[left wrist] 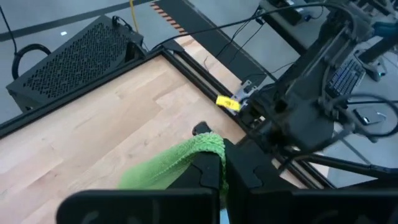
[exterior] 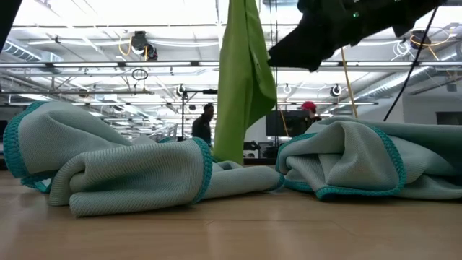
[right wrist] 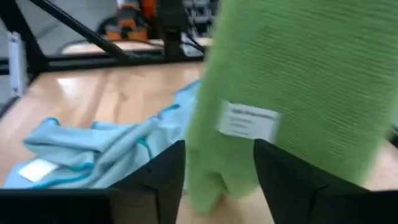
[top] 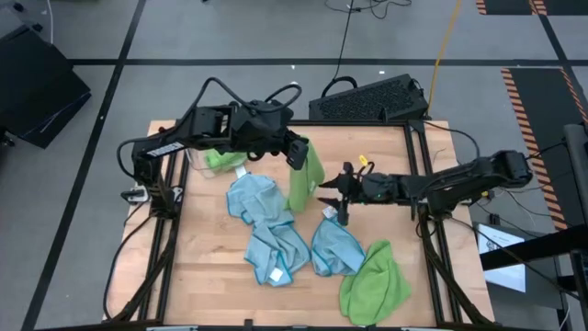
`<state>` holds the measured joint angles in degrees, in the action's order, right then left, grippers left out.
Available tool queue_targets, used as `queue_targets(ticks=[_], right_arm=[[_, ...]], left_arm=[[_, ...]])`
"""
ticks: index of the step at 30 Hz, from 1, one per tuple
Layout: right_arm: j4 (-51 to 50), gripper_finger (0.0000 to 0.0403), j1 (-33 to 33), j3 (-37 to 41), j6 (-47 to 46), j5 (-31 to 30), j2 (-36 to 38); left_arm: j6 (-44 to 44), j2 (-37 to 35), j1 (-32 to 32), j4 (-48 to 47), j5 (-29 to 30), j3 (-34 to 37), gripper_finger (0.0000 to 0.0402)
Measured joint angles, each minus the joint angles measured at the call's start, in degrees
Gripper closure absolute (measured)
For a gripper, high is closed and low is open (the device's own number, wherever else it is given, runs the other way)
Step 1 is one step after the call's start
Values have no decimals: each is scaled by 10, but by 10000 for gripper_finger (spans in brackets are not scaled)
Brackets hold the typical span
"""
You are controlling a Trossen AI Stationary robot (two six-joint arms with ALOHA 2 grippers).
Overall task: Fold microfiber towels
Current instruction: Fold the left green microfiber cloth
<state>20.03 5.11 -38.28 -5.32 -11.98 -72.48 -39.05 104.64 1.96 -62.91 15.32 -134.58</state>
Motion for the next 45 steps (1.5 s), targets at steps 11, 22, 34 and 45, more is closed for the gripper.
queue_targets(ticks=[11,22,34,45], right_arm=[[91,205,47,9,-15,-122,-81],[106,203,46,9,-27,-154,-112],[119,299,42,9,-25,-150,-112],[118,299,38,9,-43,-139,-133]], left_arm=[[-1,0,2,-1,13,0,392],[1,0,2,0,13,0,394],[-2,0,2,-1,13,0,398],[-5,0,2,-1,13,0,394]])
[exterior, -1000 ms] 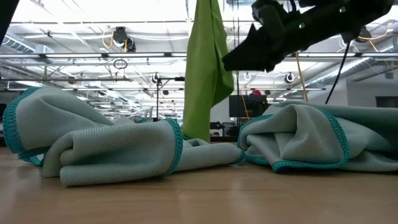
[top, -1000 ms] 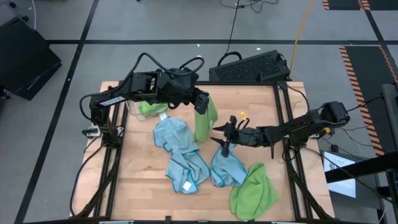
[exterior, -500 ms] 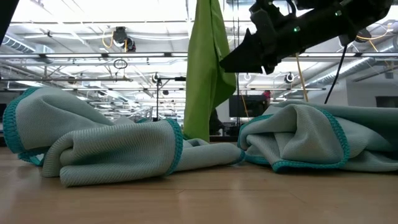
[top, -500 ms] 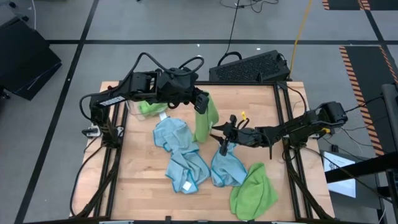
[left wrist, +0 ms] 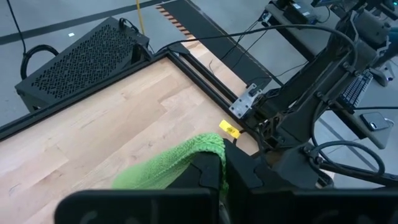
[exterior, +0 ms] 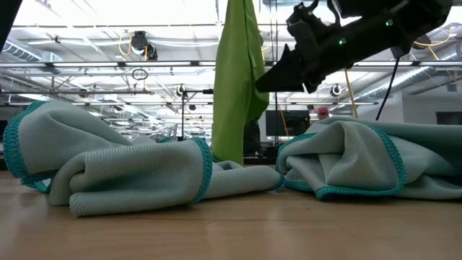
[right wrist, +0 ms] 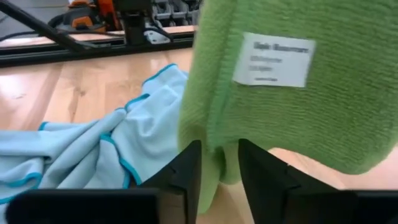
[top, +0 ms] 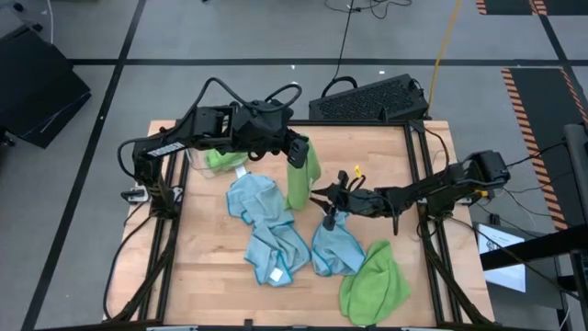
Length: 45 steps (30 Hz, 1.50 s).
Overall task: Fold microfiber towels
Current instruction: Fold the left green microfiber cloth
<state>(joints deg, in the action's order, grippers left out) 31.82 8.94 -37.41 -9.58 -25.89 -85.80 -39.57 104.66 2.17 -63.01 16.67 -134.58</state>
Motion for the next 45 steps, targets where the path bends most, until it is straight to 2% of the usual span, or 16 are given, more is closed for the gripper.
queue_targets(ticks=[5,10,13,20,24,30,35,39,45], right_arm=[[28,275,-4,0,-2,-11,-12],[45,284,-5,0,-2,-11,-12],[52,309,-6,0,-1,-10,-13],[31,396,-14,0,-2,-9,-10],[-42,397,-28,0,-15,26,41],[-203,401,-70,-9,-34,83,194],[-335,402,-120,-57,-32,97,292],[-437,402,-175,-126,-19,100,329],[-535,402,-295,-247,-2,157,321]], left_arm=[[0,0,0,-1,0,0,397],[0,0,0,-3,0,0,398],[0,0,-1,-3,0,0,397],[11,0,-1,-6,-1,0,398],[31,0,-1,-27,-3,0,395],[95,0,0,-41,-50,0,394],[134,0,2,-27,-51,0,398],[165,0,13,-13,-20,0,393],[242,6,49,34,-1,0,398]])
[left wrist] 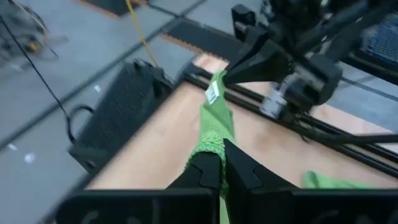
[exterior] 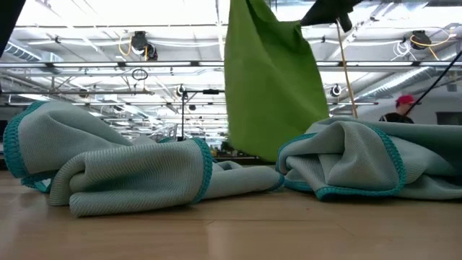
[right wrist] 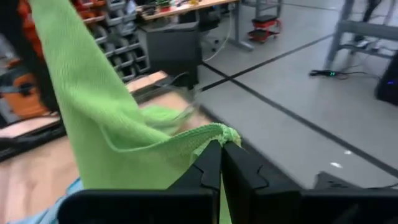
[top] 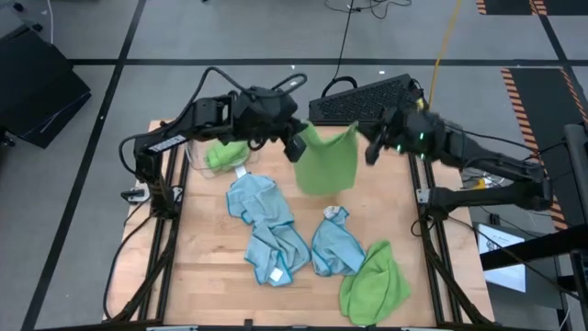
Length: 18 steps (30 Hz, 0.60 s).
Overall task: Fold microfiber towels
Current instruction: Fold the left green microfiber cloth
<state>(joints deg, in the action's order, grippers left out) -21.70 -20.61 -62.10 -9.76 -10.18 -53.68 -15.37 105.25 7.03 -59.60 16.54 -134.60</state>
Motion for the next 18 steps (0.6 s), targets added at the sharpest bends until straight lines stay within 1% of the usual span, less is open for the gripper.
queue_targets(ticks=[2,4,5,7,9,12,14,16,18], right_arm=[[-17,402,-51,-33,11,38,-15],[-29,402,-109,-62,13,90,-33],[-36,402,-140,-75,13,118,-43],[-53,402,-202,-97,12,176,-66],[-54,403,-255,-112,6,240,-88],[-68,403,-320,-127,-5,339,-113],[-84,403,-348,-134,-4,386,-115],[-118,403,-365,-136,8,414,-104],[-182,403,-374,-137,29,421,-88]], left_arm=[[29,4,20,17,1,0,396],[60,18,42,34,1,0,395],[74,22,54,45,1,0,397],[92,30,82,35,0,1,398],[94,43,107,52,-4,0,396],[69,52,142,42,-62,1,395],[34,54,150,29,-105,0,398],[1,54,148,-22,-135,0,397],[-15,54,135,-75,-143,0,394]])
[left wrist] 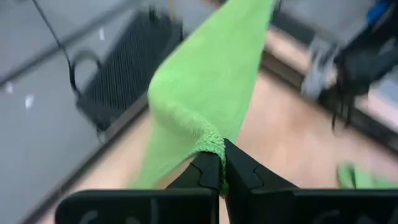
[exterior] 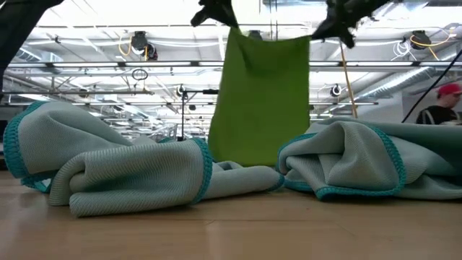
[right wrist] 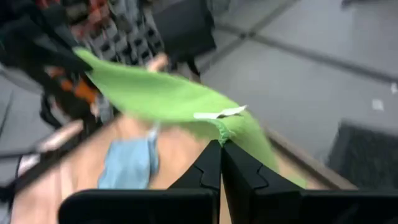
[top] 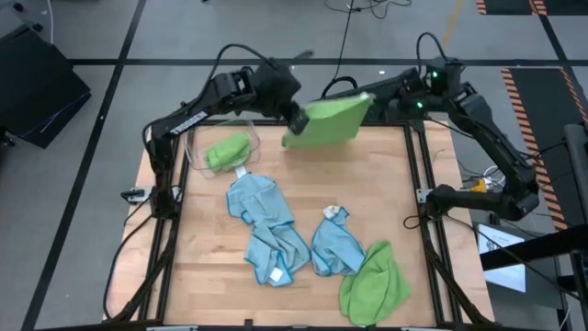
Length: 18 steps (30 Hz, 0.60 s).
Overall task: Fold microfiber towels
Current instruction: Fold the left green microfiber cloth
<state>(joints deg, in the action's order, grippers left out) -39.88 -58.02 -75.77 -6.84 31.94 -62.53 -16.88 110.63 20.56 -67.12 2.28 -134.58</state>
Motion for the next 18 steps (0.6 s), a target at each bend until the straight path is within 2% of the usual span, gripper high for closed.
queue_targets(ticks=[2,6,12,18], right_arm=[[-73,403,-2,1,25,14,13],[-185,403,12,35,47,69,43],[-244,403,56,168,19,136,102],[-246,403,89,295,-41,184,151]], left_arm=[[-5,1,-21,-62,0,0,396],[-13,30,-74,-116,3,2,396],[-41,69,-146,-77,-39,49,398],[-107,91,-203,-12,-107,148,398]])
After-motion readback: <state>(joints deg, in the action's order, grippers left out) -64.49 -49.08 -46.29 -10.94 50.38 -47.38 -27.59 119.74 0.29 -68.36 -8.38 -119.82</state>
